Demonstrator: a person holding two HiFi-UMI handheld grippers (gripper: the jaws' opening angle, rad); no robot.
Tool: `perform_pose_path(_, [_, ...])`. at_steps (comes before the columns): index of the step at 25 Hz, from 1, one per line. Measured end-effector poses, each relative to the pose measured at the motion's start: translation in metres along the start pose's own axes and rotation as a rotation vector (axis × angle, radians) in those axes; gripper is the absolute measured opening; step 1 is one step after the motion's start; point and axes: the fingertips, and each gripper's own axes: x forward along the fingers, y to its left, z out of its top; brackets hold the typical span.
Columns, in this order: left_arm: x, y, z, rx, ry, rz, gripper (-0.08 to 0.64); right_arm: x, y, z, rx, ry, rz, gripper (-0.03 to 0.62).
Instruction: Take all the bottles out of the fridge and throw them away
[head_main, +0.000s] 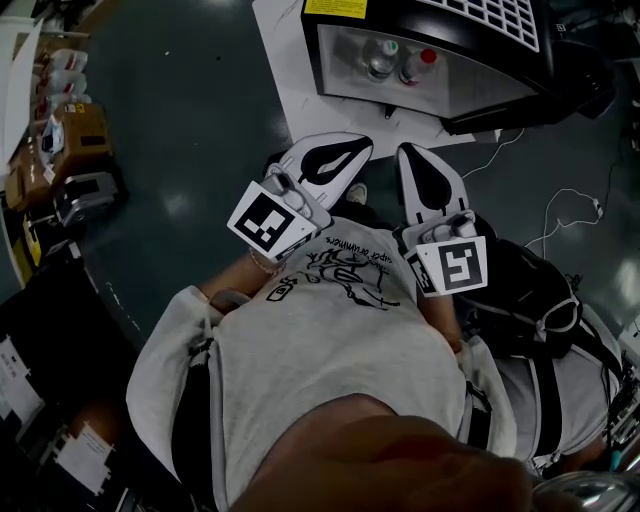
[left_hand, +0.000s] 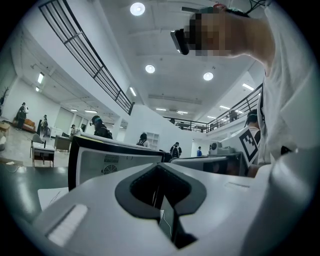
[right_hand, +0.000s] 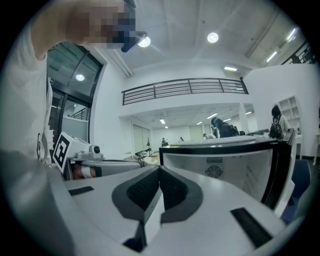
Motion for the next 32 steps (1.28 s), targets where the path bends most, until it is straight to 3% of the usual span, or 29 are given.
perform_pose_path(15, [0.047, 0.009, -0.007, 0.022, 0.004, 0.064, 0.009, 0.006, -0.048, -0.007, -0.002, 0.0, 0.037, 0.008])
perform_pose_path(32, [0.058, 0.057, -0.023, 0.031, 0.046, 0.046, 0.009, 0.051, -0.063, -0.029, -0.049, 0.029, -0.031, 0.009])
